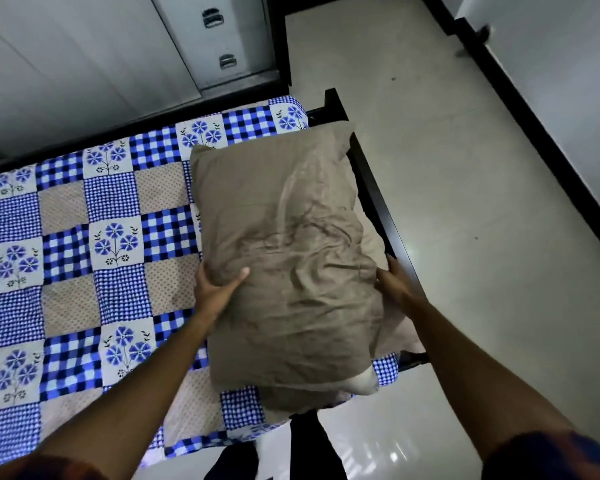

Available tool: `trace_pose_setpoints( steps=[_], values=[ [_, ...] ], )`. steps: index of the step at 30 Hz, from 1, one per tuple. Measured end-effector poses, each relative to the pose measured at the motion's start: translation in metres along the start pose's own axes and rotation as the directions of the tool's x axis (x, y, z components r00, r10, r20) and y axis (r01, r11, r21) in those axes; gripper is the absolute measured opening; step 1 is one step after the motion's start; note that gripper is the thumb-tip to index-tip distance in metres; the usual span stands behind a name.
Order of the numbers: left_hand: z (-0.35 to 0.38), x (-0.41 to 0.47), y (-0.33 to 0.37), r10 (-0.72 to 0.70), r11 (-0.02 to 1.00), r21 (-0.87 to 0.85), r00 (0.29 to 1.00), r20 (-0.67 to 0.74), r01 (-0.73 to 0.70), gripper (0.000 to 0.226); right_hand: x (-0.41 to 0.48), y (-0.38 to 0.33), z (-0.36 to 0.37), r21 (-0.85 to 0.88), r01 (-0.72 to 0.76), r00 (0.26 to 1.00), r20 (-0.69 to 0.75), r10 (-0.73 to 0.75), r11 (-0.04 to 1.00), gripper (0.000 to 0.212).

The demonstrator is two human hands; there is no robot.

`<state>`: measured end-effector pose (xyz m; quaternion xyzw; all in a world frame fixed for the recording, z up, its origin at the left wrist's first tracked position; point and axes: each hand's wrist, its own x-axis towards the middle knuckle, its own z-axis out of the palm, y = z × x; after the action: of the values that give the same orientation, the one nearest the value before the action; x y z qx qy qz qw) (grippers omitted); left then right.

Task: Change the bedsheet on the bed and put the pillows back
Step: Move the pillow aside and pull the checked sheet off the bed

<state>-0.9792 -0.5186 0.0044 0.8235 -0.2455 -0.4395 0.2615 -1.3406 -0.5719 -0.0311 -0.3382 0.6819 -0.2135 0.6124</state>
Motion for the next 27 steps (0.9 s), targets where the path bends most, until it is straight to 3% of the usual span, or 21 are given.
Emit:
trace_pose_setpoints(
  steps=[2,4,7,8,10,13,17,20,22,24,27],
  values=[
    [-0.009,0.01,-0.016,-0.098,0.984,-0.134,0.986,0.131,0.116,0.124,0.01,0.011,-0.001,-0.07,0.012,1.0,-0.01,-0.013,0.997,0.074],
    [-0.009,0.015,-0.022,-0.121,0.986,-0.087,0.971,0.206,0.142,0.129,0.026,0.025,-0.005,-0.117,0.013,1.0,-0.004,-0.014,0.993,0.077],
    [-0.006,0.024,-0.022,-0.101,0.986,-0.103,0.959,0.264,0.132,0.132,0.011,-0.005,-0.006,-0.031,-0.019,1.0,-0.004,0.019,0.999,0.02],
    [-0.004,0.025,-0.018,-0.1,0.984,-0.116,0.957,0.272,0.136,0.129,0.013,-0.008,-0.006,0.015,0.003,1.0,-0.004,-0.003,1.0,0.013],
    [0.005,0.021,-0.006,-0.062,0.985,-0.142,0.968,0.241,0.098,0.125,0.014,-0.013,-0.012,0.087,0.044,0.998,-0.045,-0.04,0.995,0.023],
    [0.024,0.006,0.018,0.085,0.992,-0.099,0.989,0.12,-0.073,0.111,0.014,-0.021,-0.03,0.203,0.11,0.991,-0.102,-0.091,0.973,0.02],
    [0.035,-0.004,0.028,0.19,0.982,-0.039,0.971,0.148,-0.186,0.125,0.017,-0.014,-0.061,0.206,0.034,0.992,-0.123,-0.009,0.978,0.028],
    [0.051,-0.008,0.023,0.116,0.984,0.111,0.974,0.197,-0.14,0.138,0.028,-0.014,-0.069,0.203,-0.036,0.998,-0.048,0.046,0.979,0.029],
    [0.063,-0.009,0.021,0.106,0.979,0.152,0.973,0.207,-0.139,0.145,0.037,-0.018,-0.074,0.313,-0.114,0.978,-0.132,0.162,0.943,0.02],
    [0.069,-0.008,0.019,0.098,0.985,0.123,0.98,0.171,-0.12,0.147,0.049,-0.014,-0.078,0.359,-0.139,0.936,-0.255,0.241,0.923,0.043],
    [0.068,-0.007,0.013,0.05,0.997,0.049,0.993,0.104,-0.055,0.144,0.044,-0.015,-0.072,0.153,0.034,0.921,-0.387,0.028,0.988,0.046]
  ],
)
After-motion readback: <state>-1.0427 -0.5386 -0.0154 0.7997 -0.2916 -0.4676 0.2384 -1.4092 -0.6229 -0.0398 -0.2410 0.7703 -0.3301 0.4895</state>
